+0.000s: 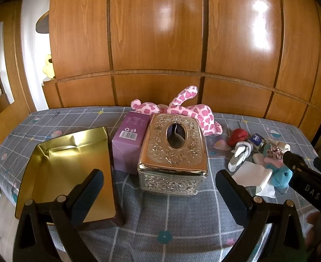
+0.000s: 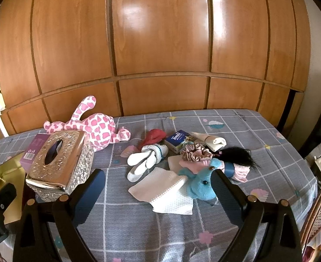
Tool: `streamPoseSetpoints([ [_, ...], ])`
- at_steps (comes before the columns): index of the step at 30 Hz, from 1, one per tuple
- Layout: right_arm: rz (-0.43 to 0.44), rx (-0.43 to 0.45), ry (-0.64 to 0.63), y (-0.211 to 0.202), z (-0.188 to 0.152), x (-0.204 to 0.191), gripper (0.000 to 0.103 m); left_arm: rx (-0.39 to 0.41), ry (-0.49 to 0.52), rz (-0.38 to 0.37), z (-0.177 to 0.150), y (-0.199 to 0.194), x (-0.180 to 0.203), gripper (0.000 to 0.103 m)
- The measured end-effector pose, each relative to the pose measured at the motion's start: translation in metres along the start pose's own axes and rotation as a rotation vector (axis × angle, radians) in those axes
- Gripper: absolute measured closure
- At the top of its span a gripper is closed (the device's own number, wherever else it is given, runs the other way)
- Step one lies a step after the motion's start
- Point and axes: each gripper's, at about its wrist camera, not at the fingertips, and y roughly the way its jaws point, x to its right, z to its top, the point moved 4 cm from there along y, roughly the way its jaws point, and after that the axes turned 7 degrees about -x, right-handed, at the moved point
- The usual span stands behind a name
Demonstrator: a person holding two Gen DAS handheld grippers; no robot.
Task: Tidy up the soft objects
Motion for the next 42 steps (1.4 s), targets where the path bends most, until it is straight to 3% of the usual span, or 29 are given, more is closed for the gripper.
streamPoseSetpoints([
  [10, -0.01, 0.015, 0.007, 0.001, 0.006, 0.01, 0.004, 0.005, 0.028, 0.002, 0.002, -0.001, 0.01, 0.0],
  [22, -0.027, 0.027, 0.08, 0.009, 0.024, 0.056, 0.004, -0.009, 0.081, -0.045, 0.001, 0.003, 0.03, 0.0],
  [27, -0.032, 0.024, 0.097, 0.019, 0.038, 0.09, 0.004, -0.031, 0.137, -0.131, 0.005, 0.005, 0.047, 0.0],
  [31, -0.053, 0.007, 0.096, 0.04, 0.047, 0.127, 0.004, -0.094, 0.204, -0.223, 0.012, 0.015, 0.073, 0.0],
  [37, -0.112, -0.065, 0.113, 0.084, 0.034, 0.181, 0.004, -0.152, 0.263, -0.288, 0.022, 0.032, 0.103, 0.001],
  [42, -0.034, -0.103, 0.203, 0.098, 0.027, 0.2, 0.004, -0.223, 0.296, -0.373, 0.033, 0.054, 0.133, 0.0],
])
